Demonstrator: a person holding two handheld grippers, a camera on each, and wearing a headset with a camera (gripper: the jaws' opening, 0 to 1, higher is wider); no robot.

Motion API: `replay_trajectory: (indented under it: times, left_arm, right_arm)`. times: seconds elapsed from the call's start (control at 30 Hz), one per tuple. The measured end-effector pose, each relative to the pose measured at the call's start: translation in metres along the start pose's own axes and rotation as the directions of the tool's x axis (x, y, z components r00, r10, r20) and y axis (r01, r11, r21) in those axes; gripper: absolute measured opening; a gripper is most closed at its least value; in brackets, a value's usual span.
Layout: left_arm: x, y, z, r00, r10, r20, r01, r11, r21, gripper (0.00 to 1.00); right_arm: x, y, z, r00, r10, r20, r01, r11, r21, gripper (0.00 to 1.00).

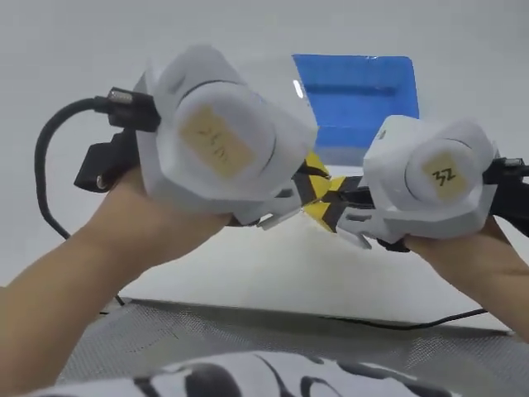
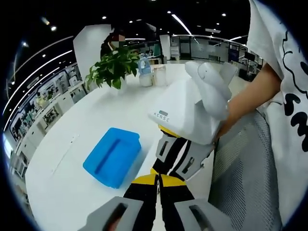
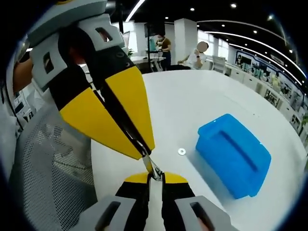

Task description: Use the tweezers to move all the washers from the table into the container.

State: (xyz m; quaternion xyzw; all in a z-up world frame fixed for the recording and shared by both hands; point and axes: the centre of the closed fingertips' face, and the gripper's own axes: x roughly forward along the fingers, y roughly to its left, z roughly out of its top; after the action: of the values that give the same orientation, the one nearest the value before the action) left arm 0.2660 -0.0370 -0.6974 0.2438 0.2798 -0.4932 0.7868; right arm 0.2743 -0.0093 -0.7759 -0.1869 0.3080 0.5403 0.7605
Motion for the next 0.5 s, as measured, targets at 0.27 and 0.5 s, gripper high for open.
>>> replay_trajectory:
  times: [0.27, 0.5]
  left_arm:
    - [-0.015, 0.020, 0.031, 0.9954, 0.072, 0.064, -0.076, 0.995, 0.064, 0.00]
    - [-0.020, 0.041, 0.042, 0.9868, 0.127, 0.101, -0.133, 0.989, 0.058, 0.00]
  right_arm:
    - [-0.019, -0.023, 0.034, 0.9952, -0.076, 0.061, 0.079, 0.996, -0.046, 0.05]
    - [-0.021, -0.041, 0.053, 0.9890, -0.121, 0.085, 0.126, 0.990, -0.062, 0.04]
